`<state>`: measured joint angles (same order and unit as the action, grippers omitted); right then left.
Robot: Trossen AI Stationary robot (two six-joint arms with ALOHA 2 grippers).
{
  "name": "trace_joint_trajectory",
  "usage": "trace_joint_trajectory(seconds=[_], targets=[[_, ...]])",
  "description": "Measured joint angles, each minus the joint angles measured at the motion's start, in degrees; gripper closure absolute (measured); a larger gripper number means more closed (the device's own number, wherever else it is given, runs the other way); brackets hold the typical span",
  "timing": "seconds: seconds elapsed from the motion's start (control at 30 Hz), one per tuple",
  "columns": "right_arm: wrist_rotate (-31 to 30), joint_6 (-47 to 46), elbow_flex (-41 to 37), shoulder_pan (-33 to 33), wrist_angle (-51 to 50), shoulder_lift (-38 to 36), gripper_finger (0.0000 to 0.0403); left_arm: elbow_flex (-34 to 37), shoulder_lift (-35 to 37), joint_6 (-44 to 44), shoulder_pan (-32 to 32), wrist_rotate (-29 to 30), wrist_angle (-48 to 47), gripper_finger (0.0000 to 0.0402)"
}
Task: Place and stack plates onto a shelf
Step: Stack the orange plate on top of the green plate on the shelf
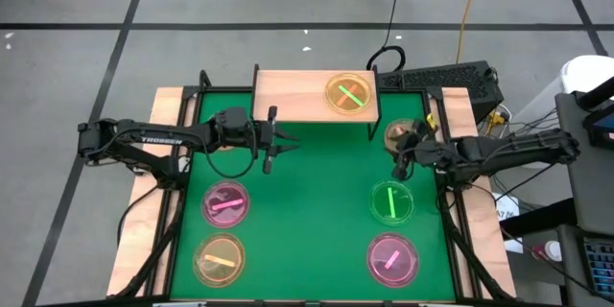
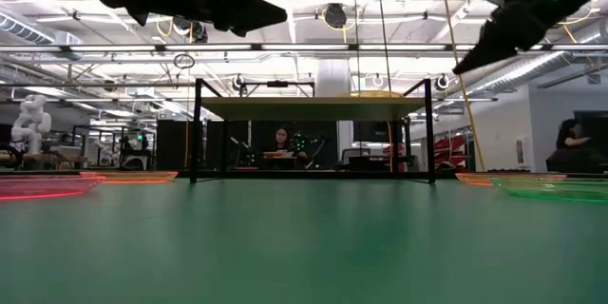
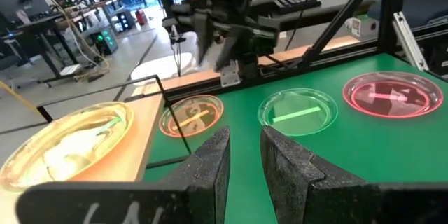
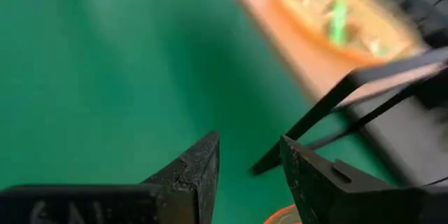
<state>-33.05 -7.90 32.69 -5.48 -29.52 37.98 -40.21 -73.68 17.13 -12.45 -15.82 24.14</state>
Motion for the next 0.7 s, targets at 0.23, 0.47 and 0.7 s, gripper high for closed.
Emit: trace_joint_trajectory(seconds=[0.23, 0.47, 0.7], targets=[[3.3, -12.2, -5.2, 0.3, -4.0, 0.9, 0.0271, 0.0, 0.0, 0.6, 0.0, 1.0, 0.0, 0.0314], [3.1, -13.3, -12.5, 0.3, 9.5, 3.4, 0.0271, 0.0, 0.0, 0.6, 0.0, 1.0, 0.1, 0.0314], [3.1, -19.6, -13.2, 3.1, 5.4, 7.3, 0.0271, 0.0, 0.0, 0.6, 0.0, 1.0, 0.1, 0.0314]])
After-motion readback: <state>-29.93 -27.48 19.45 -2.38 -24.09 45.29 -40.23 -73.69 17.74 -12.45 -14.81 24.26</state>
